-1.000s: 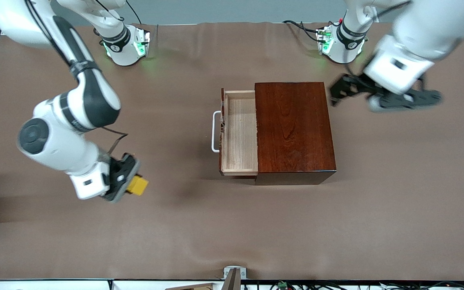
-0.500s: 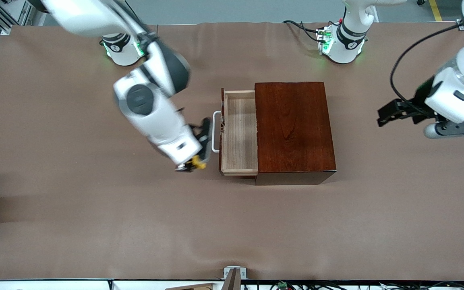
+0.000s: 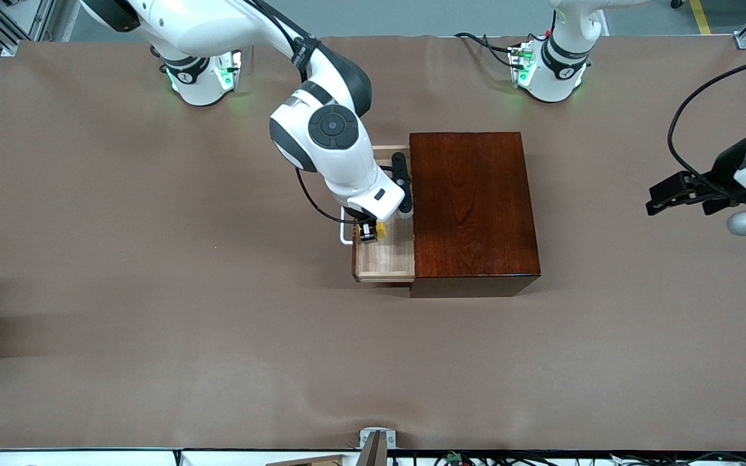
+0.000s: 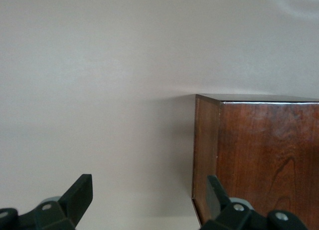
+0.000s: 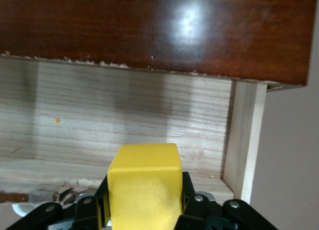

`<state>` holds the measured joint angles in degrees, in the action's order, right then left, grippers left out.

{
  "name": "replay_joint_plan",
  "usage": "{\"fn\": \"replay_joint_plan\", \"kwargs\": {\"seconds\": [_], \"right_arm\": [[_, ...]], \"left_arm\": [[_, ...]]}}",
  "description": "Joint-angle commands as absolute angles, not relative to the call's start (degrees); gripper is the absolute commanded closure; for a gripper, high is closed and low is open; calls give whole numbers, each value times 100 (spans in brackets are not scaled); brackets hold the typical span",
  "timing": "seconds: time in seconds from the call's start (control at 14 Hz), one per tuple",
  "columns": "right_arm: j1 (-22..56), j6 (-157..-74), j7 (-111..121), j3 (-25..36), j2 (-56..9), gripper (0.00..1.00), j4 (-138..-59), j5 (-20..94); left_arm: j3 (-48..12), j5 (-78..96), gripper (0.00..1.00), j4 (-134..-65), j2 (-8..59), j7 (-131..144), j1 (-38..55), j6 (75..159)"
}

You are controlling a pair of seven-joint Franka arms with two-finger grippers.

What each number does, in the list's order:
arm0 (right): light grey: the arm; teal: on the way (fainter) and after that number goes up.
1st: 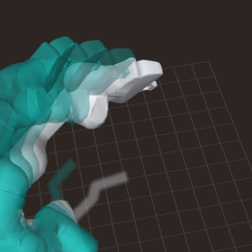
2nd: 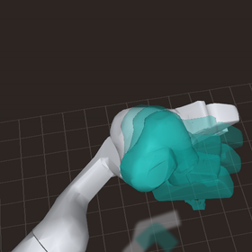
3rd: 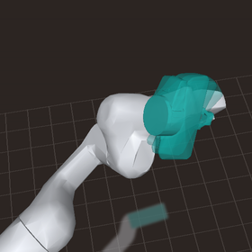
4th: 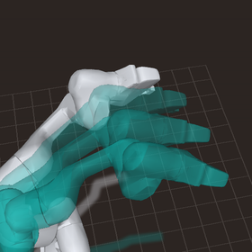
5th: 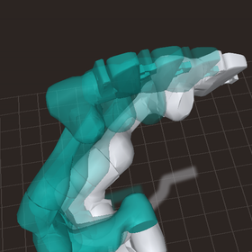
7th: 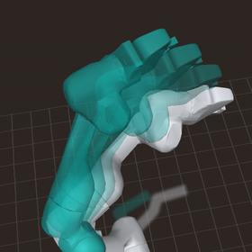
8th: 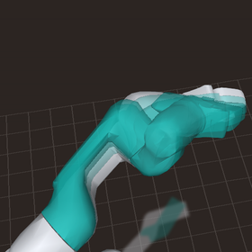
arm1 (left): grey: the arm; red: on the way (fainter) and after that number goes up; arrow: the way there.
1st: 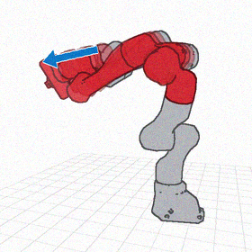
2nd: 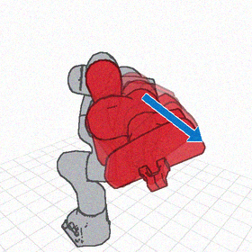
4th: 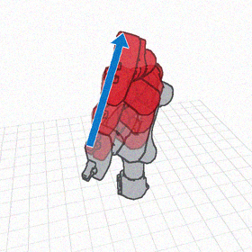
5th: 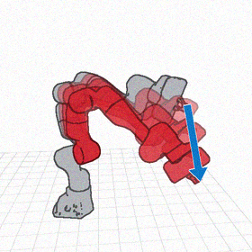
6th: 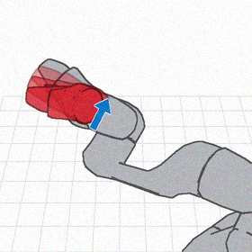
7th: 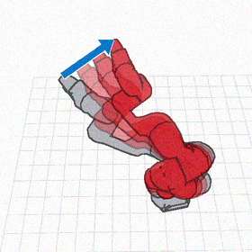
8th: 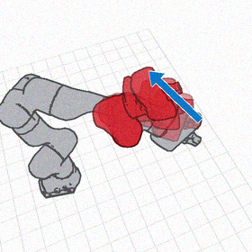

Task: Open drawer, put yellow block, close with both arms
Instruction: 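Lower the yellow cube into the open drawer and open the right gripper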

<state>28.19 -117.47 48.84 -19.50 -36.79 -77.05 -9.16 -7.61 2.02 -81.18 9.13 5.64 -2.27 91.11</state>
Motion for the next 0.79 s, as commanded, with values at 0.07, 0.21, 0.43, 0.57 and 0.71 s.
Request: {"fn": "replay_joint_plan", "kwargs": {"seconds": [0.07, 0.21, 0.43, 0.57, 0.71], "right_arm": [[2979, -11681, 4825, -1846, -3972, 100, -7330, -1046], [3041, -11698, 4825, -1828, -4086, 100, -7225, -1055], [3155, -11716, 4773, -1705, -4192, 100, -7172, -1046], [3216, -11733, 4667, -1688, -4332, 100, -7111, -1063], [3444, -11733, 4667, -1434, -4412, 100, -7040, -1055]], "left_arm": [[-80, 149, 0, -8209, 809, 527, 412, 9202], [-79, 158, 0, -8200, 809, 527, 387, 9202], [-79, 176, 0, -8209, 826, 527, 378, 9211], [-79, 176, 0, -8209, 835, 527, 387, 9228], [-79, 176, 0, -8209, 844, 527, 387, 9229]]}}
